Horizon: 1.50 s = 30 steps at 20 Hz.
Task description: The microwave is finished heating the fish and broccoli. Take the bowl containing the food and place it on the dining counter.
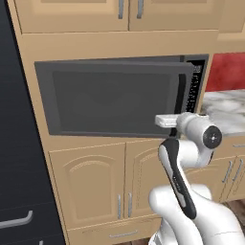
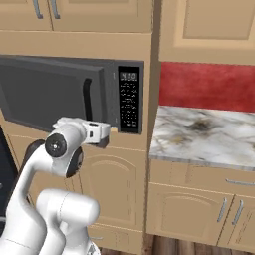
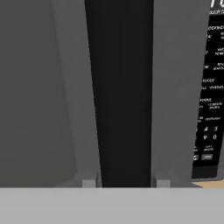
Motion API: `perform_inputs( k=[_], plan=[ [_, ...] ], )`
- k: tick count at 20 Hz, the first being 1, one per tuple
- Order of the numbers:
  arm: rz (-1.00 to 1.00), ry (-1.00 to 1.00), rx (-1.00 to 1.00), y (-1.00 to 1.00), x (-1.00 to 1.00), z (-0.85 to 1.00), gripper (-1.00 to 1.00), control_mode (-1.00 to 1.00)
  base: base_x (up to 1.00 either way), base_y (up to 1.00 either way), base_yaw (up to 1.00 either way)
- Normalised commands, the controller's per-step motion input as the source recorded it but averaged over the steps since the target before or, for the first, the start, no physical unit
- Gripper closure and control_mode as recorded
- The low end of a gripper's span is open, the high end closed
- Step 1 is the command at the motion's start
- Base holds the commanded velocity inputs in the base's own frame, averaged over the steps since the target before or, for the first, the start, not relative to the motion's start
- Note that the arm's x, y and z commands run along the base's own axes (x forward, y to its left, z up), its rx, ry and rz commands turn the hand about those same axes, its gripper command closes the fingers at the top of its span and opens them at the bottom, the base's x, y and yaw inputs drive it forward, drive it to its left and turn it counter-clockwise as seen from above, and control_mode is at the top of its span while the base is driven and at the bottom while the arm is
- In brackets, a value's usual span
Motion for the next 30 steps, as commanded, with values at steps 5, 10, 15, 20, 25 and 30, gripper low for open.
perform_inputs(
  k=[5, 10, 15, 20, 25, 30],
  plan=[
    [0.0, -0.16, 0.0, 0.55, -1.0, 0.81, 1.0, -1.0, 0.0, 0.0, 0.0],
    [0.0, -0.21, -0.01, 0.61, -1.0, 0.41, -1.0, -1.0, 0.0, 0.0, 0.0],
    [0.0, -0.38, 0.0, 0.1, -1.0, -0.35, -1.0, -1.0, 0.0, 0.0, 0.0],
    [0.0, -0.37, 0.0, -0.55, -1.0, -0.02, -1.0, -1.0, 0.0, 0.0, 0.0],
    [0.07, -0.16, 0.14, -1.0, -0.34, 0.04, -1.0, -1.0, 0.0, 0.0, 0.0],
    [0.32, -0.05, 0.27, -0.99, 0.4, 0.02, -1.0, -1.0, 0.0, 0.0, 0.0]
  ],
)
